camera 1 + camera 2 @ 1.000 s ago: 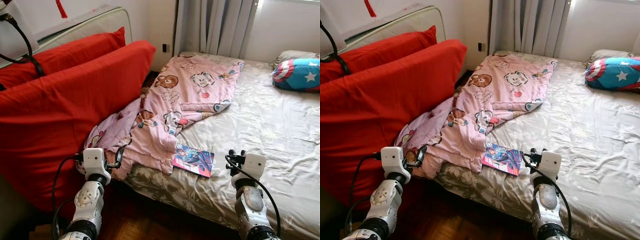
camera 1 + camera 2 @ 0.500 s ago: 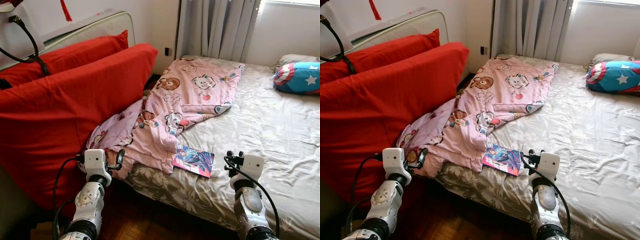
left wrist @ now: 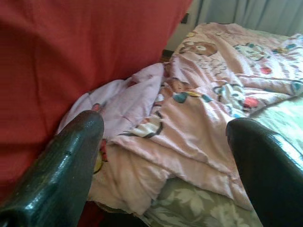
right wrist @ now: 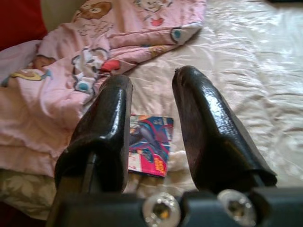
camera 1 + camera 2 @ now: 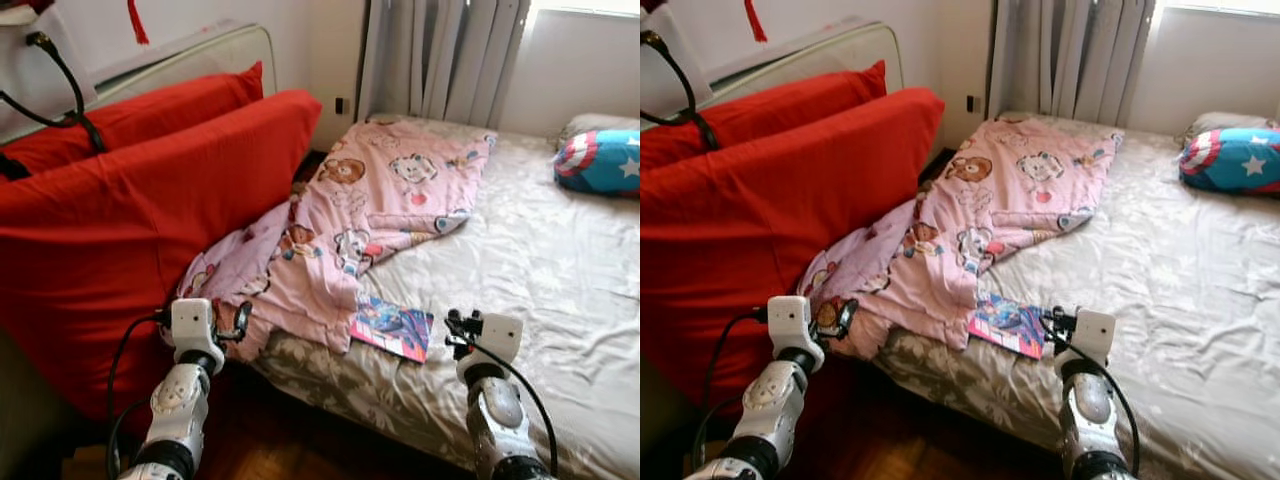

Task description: Clean up the room

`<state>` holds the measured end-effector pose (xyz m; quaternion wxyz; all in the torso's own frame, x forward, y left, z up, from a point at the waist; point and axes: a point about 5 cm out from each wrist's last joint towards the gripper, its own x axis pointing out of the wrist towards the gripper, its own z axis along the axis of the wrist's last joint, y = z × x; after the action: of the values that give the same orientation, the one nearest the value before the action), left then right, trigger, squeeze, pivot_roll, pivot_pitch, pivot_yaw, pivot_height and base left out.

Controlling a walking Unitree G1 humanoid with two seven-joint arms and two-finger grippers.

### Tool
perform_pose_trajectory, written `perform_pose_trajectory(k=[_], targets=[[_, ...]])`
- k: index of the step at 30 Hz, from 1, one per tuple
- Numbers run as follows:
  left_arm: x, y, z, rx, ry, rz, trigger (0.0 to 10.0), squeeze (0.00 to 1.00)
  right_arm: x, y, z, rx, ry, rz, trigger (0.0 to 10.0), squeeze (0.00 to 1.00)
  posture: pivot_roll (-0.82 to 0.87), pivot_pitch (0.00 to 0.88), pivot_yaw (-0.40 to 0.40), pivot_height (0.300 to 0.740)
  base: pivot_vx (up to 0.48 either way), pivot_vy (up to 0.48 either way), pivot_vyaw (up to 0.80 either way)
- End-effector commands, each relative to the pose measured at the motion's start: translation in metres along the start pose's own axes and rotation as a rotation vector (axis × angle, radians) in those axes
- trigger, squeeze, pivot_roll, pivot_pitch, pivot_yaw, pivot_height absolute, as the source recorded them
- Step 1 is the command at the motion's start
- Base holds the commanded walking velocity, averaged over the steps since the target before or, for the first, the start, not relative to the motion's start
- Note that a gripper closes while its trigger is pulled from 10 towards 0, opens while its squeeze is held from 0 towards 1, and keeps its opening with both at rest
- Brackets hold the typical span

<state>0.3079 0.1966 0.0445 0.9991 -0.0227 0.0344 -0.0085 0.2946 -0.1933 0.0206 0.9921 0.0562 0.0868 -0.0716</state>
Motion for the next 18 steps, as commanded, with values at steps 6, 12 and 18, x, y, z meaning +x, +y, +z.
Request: perform_pose_trajectory(k=[6, 12, 18], targets=[[-0.0016, 0.002, -0.0043, -0.016, 0.028, 0.008, 10.0, 0.0, 0.0013, 0.0047, -0.002, 0.003, 0.026, 0.019, 10.0, 0.0, -0.09, 0.0, 0.003, 0.705, 0.326, 0.0, 0.0], [-0.0016, 0.0015, -0.0045, -0.016, 0.029, 0.005, 10.0, 0.0, 0.0017, 0.0062, -0.0015, 0.005, 0.022, 0.023, 10.0, 0.0, -0.08, 0.0, 0.003, 0.705, 0.329, 0.0, 0.0], [-0.002, 0.0009, -0.0053, -0.016, 0.032, 0.003, 10.0, 0.0, 0.0016, 0.0066, -0.0017, 0.008, 0.023, 0.024, 10.0, 0.0, -0.08, 0.0, 0.005, 0.705, 0.327, 0.0, 0.0]])
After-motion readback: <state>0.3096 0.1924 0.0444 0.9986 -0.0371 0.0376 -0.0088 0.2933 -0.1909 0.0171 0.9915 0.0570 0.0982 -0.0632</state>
